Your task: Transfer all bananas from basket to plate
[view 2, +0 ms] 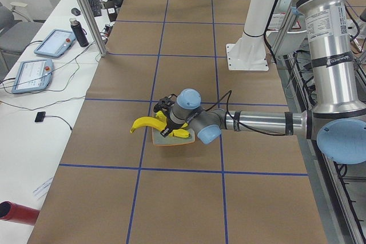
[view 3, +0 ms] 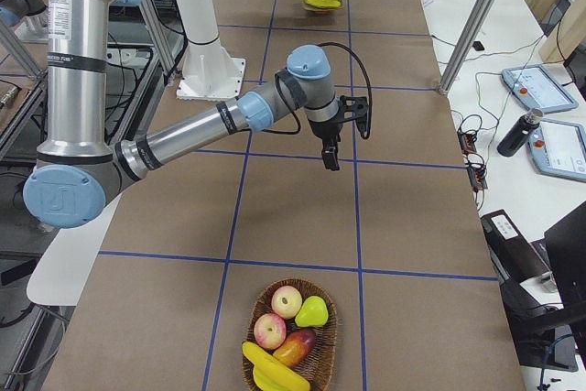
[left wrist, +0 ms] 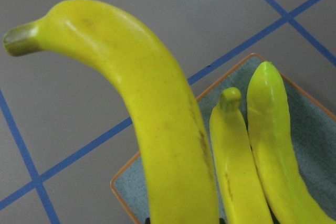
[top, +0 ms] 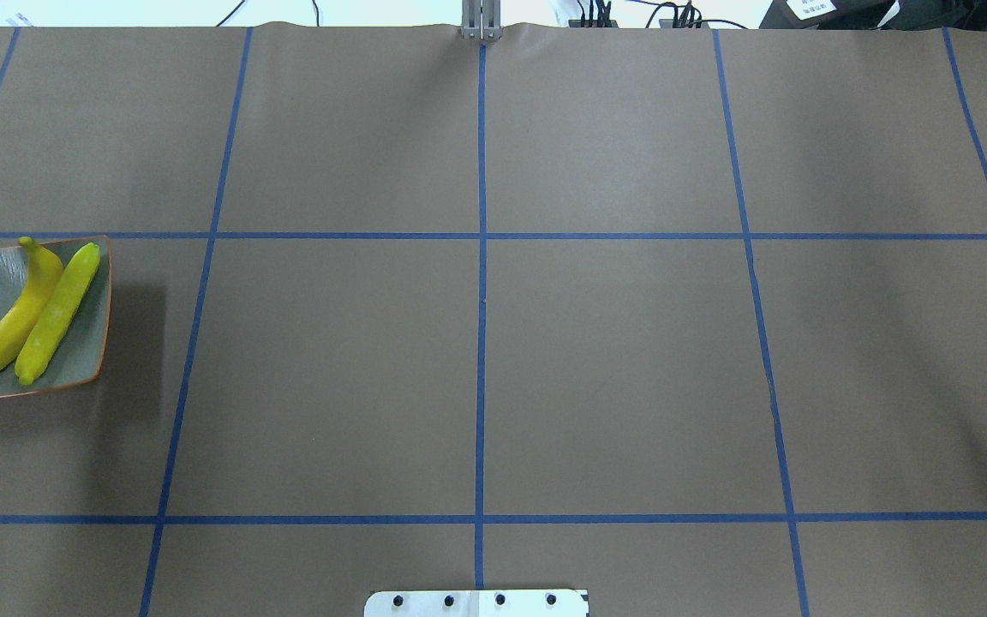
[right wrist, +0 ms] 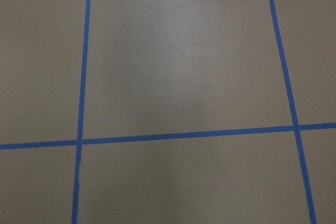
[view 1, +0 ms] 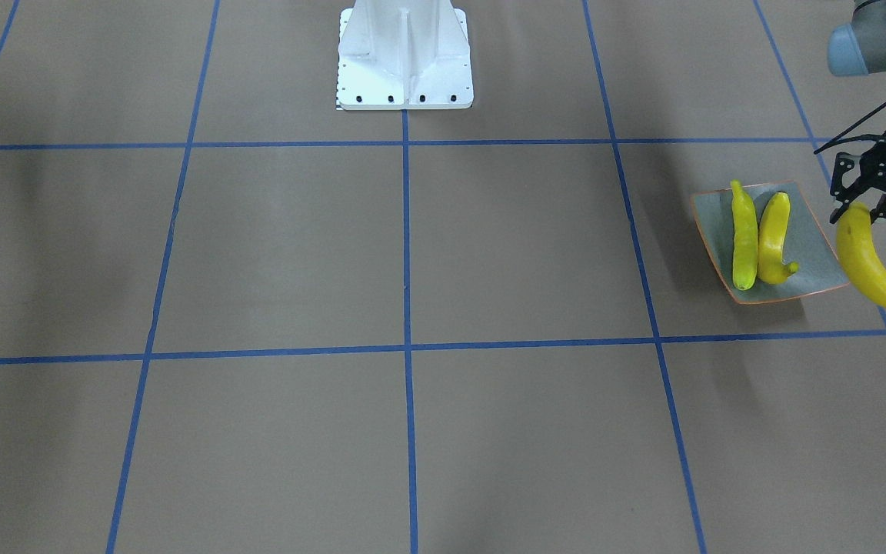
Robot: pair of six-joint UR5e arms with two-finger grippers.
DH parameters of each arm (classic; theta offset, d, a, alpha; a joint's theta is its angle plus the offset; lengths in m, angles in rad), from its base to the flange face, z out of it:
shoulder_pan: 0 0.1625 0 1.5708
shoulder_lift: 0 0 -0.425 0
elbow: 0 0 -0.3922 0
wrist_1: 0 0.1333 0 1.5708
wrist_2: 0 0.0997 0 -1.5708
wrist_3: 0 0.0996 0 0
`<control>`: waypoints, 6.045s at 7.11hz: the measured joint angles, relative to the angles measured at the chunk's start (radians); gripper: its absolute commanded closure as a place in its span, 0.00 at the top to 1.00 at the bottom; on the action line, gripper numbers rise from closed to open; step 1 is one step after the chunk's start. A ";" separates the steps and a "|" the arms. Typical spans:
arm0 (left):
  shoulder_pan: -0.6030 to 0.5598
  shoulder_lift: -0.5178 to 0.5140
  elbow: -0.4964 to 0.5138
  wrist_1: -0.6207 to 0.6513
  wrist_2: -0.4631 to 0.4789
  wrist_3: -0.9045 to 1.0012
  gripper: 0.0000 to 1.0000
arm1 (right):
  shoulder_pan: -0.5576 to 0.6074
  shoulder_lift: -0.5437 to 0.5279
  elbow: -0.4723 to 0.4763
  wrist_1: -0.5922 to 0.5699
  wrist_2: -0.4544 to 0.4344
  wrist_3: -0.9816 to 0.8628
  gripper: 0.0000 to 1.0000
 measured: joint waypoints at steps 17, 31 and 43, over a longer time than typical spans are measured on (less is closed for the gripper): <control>0.004 -0.037 -0.111 -0.007 -0.165 -0.072 1.00 | 0.488 0.005 -0.744 0.050 0.086 -0.821 0.96; 0.002 -0.052 -0.118 -0.016 -0.168 -0.071 1.00 | 0.451 -0.035 -0.987 0.559 0.018 -0.220 0.93; 0.002 -0.052 -0.117 -0.017 -0.169 -0.073 1.00 | 0.362 -0.052 -0.854 0.611 -0.107 -0.227 0.00</control>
